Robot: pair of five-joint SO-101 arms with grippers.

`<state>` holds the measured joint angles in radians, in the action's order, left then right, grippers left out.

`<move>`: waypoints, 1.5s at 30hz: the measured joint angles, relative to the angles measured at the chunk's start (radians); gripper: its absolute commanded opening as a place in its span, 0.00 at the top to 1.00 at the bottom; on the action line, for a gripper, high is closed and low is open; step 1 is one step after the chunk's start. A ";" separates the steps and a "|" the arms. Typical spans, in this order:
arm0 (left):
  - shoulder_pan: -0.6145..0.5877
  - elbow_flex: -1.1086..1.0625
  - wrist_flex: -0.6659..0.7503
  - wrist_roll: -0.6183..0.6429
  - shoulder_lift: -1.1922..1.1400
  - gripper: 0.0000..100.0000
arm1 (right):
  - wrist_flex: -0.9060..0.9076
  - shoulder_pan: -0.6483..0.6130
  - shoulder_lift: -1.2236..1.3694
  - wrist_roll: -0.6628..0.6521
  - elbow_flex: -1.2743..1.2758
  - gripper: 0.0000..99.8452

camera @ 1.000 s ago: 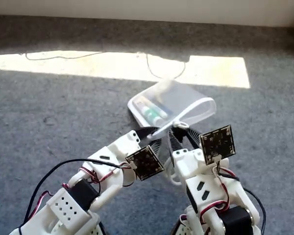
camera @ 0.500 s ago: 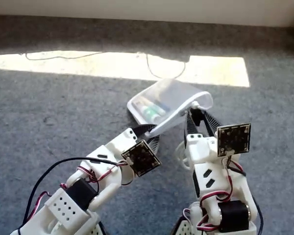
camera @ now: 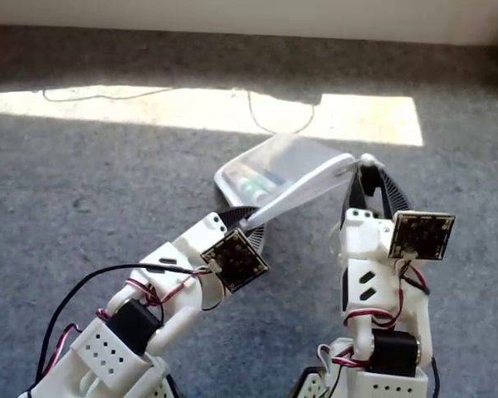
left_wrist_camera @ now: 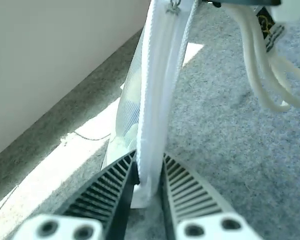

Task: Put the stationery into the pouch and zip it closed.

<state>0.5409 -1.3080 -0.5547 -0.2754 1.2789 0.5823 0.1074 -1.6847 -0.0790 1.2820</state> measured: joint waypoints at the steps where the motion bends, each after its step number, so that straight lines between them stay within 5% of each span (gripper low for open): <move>1: 0.000 0.000 0.000 0.000 0.000 0.99 | -0.006 0.015 0.000 0.000 0.000 1.00; 13: 0.000 0.009 0.000 0.000 0.000 0.99 | 0.028 0.035 0.000 0.000 0.000 0.92; 17: 0.000 0.009 0.000 0.000 -0.009 0.99 | 0.144 0.017 -0.012 0.005 -0.008 0.83; 30: -0.072 0.008 -0.009 0.002 0.002 0.98 | 0.658 -0.103 -0.014 0.005 -0.367 0.83; 34: -0.129 0.018 -0.015 0.002 0.002 0.87 | 0.750 -0.106 -0.014 0.005 -0.434 0.83; 45: -0.204 0.269 -0.440 0.009 -0.015 0.81 | 0.775 -0.106 -0.014 0.005 -0.443 0.83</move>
<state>0.3368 -1.0395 -0.9950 -0.2662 1.2635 1.3571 0.0015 -1.6985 -0.0744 0.8385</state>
